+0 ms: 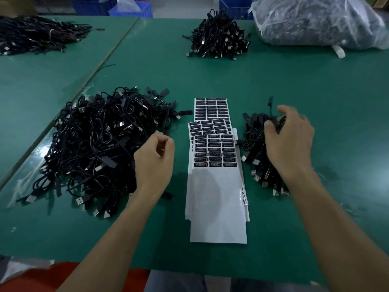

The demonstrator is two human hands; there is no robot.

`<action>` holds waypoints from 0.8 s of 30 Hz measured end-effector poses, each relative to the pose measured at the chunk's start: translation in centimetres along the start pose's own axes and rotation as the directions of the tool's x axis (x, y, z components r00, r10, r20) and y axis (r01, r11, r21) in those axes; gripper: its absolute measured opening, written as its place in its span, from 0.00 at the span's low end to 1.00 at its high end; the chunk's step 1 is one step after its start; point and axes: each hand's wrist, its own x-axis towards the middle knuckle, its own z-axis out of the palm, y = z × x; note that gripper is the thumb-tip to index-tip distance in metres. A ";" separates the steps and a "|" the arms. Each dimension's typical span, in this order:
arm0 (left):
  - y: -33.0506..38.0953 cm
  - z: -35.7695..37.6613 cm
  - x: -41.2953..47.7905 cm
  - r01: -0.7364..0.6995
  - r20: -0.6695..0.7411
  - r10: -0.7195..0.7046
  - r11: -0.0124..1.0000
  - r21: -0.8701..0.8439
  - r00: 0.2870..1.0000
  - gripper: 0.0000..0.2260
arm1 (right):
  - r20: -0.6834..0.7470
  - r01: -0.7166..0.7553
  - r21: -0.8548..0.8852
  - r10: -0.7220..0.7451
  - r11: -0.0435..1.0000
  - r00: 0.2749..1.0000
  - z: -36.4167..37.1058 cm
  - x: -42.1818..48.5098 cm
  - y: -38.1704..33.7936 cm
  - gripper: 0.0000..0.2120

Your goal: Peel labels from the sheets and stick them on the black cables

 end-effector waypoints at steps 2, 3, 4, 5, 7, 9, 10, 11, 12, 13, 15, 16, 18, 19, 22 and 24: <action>-0.7 -0.5 0.1 -0.121 0.014 0.121 0.973 0.195 0.993 0.06 | 0.031 -0.032 -0.140 0.037 0.990 0.999 0.1 -0.3 0.1 0.28; -0.9 -0.7 0.1 -0.173 0.030 0.172 0.939 0.296 0.985 0.05 | 0.023 -0.017 -0.217 0.022 0.976 0.999 0.2 -0.6 0.0 0.30; -1.1 -0.8 0.1 -0.214 0.053 0.209 0.902 0.375 0.976 0.04 | 0.006 0.011 -0.267 -0.010 0.963 1.000 0.4 -1.1 -0.2 0.29; -1.3 -0.9 0.0 -0.249 0.081 0.238 0.867 0.432 0.968 0.03 | -0.014 0.055 -0.288 -0.061 0.956 0.998 0.7 -1.6 -0.3 0.27; -1.8 -1.0 -0.2 -0.330 0.150 0.296 0.791 0.515 0.943 0.02 | -0.059 0.165 -0.262 -0.187 0.951 0.981 1.4 -2.8 -0.8 0.21; -2.2 -1.1 -0.6 -0.419 0.201 0.373 0.716 0.559 0.906 0.04 | -0.074 0.288 -0.187 -0.306 0.939 0.949 2.2 -4.2 -1.3 0.15; -2.5 -1.1 -0.7 -0.455 0.209 0.415 0.685 0.569 0.885 0.04 | -0.046 0.354 -0.141 -0.363 0.925 0.931 2.6 -4.8 -1.5 0.12; -2.7 -1.2 -0.9 -0.481 0.210 0.450 0.657 0.580 0.868 0.05 | 0.012 0.415 -0.091 -0.416 0.905 0.909 3.0 -5.4 -1.7 0.11; -2.8 -1.3 -1.1 -0.498 0.209 0.476 0.632 0.594 0.854 0.07 | 0.097 0.456 -0.043 -0.450 0.889 0.888 3.5 -5.9 -1.7 0.11; -3.0 -1.5 -1.3 -0.509 0.209 0.495 0.611 0.607 0.843 0.08 | 0.193 0.470 -0.006 -0.461 0.882 0.866 3.9 -6.3 -1.6 0.11; -3.3 -1.9 -1.8 -0.516 0.209 0.510 0.589 0.622 0.834 0.11 | 0.341 0.457 0.021 -0.436 0.889 0.833 4.8 -7.0 -1.1 0.12; -3.4 -2.0 -2.1 -0.507 0.209 0.501 0.588 0.630 0.840 0.11 | 0.379 0.448 0.012 -0.418 0.894 0.826 5.2 -7.3 -0.6 0.12; -3.5 -2.1 -2.4 -0.478 0.203 0.469 0.597 0.645 0.860 0.09 | 0.408 0.433 -0.004 -0.394 0.901 0.824 6.0 -7.7 0.2 0.11; -3.3 -2.1 -2.3 -0.462 0.203 0.447 0.607 0.647 0.871 0.06 | 0.399 0.420 0.002 -0.386 0.907 0.832 6.3 -7.9 0.5 0.11; -2.2 -2.0 -1.4 -0.379 0.204 0.332 0.648 0.661 0.921 0.06 | 0.333 0.385 0.033 -0.373 0.922 0.866 7.0 -8.3 1.0 0.09; -1.5 -1.7 -0.2 -0.291 0.176 0.237 0.649 0.703 0.955 0.13 | 0.312 0.378 0.037 -0.370 0.925 0.875 7.2 -8.4 1.2 0.09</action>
